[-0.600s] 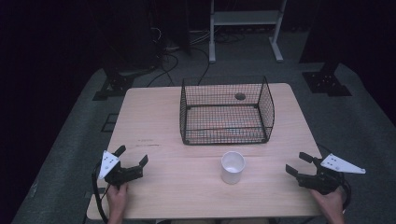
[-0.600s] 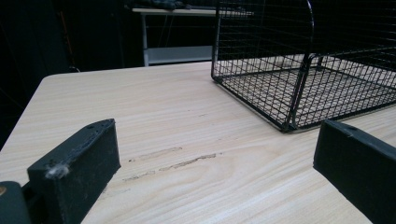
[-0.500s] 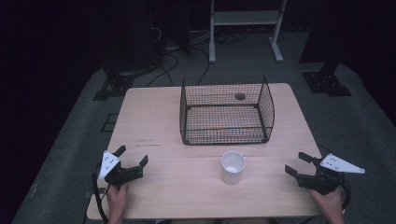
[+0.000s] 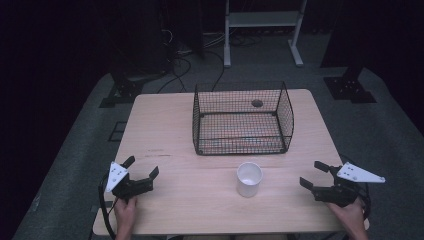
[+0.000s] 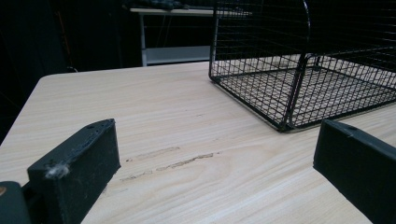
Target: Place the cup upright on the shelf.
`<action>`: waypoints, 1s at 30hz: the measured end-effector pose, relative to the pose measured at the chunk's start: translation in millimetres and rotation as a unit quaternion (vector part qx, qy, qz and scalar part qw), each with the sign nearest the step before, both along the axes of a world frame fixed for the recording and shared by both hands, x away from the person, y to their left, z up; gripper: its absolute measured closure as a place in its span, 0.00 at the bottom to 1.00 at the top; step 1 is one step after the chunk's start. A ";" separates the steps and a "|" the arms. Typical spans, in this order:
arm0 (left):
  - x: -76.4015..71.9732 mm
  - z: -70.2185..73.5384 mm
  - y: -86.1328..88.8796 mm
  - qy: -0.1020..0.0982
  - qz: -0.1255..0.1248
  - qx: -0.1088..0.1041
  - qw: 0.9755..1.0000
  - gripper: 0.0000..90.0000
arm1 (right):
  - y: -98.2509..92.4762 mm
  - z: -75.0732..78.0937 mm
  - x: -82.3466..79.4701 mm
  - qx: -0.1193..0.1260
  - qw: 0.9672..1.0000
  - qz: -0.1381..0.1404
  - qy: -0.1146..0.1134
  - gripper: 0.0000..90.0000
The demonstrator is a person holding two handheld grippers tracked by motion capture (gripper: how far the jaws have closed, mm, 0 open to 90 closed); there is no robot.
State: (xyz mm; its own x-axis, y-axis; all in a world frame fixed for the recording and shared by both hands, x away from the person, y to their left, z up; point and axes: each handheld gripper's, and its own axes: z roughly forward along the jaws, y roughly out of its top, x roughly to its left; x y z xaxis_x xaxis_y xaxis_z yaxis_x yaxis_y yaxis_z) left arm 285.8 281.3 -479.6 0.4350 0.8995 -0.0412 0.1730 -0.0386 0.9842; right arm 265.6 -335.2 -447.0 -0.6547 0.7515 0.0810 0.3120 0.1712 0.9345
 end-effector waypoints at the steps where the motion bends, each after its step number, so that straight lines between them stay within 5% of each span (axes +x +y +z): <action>1: -0.2 0.0 0.0 -0.001 -0.001 0.000 1.000 0.00 | 3.1 1.2 -0.2 -0.004 1.000 0.004 0.000 0.15; 30: -0.3 0.1 -0.2 -0.001 -0.001 0.001 1.000 0.00 | 43.6 19.3 1.8 -0.032 0.996 0.081 0.002 0.10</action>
